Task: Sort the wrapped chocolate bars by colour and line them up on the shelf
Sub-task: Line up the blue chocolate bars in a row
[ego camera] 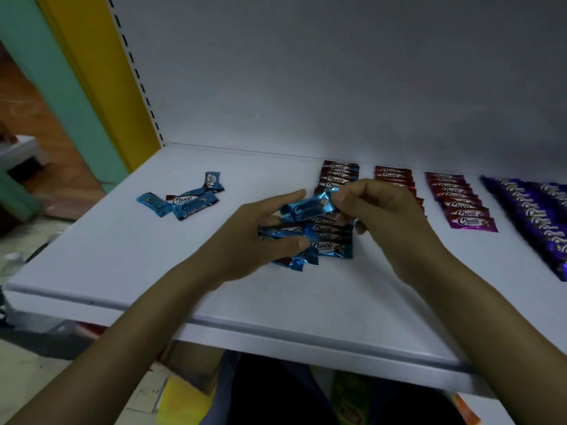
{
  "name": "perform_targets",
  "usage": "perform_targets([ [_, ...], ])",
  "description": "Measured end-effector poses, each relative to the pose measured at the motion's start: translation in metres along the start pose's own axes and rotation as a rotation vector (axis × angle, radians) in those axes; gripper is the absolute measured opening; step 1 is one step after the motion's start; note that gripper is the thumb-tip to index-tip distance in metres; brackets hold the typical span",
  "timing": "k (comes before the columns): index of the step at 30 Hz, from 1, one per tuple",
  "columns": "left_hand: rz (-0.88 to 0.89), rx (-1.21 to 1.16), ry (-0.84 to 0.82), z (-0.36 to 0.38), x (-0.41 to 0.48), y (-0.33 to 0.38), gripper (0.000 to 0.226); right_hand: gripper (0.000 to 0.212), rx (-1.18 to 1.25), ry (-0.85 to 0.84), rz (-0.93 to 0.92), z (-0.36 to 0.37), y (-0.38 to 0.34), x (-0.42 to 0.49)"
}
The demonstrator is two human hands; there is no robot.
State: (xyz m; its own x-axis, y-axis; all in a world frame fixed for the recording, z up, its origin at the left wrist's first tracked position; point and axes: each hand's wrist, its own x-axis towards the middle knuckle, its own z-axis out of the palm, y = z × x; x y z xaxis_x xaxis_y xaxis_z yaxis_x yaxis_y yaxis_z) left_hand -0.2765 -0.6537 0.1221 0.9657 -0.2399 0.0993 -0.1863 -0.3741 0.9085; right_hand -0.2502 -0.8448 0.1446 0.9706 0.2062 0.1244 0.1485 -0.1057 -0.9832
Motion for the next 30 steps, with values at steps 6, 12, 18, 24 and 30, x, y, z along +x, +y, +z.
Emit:
perform_targets([
  [6,-0.035,-0.017,0.203,0.005,-0.016,-0.013,0.041,0.014,-0.045,-0.007,-0.008,-0.015,0.023,-0.026],
  [12,-0.007,-0.161,0.346,0.007,-0.026,-0.015,0.037,0.013,-0.676,-0.203,-0.273,-0.030,0.048,-0.049],
  [18,0.011,-0.111,0.281,0.007,-0.032,-0.009,0.040,0.043,-0.887,-0.168,-0.319,-0.026,0.044,-0.046],
  [24,0.000,-0.163,0.266,0.007,-0.034,-0.007,0.045,0.023,-0.908,-0.098,-0.270,-0.017,0.046,-0.035],
  [30,-0.015,-0.215,0.264,0.006,-0.033,-0.009,0.047,0.021,-0.977,-0.014,-0.276,-0.019,0.046,-0.023],
])
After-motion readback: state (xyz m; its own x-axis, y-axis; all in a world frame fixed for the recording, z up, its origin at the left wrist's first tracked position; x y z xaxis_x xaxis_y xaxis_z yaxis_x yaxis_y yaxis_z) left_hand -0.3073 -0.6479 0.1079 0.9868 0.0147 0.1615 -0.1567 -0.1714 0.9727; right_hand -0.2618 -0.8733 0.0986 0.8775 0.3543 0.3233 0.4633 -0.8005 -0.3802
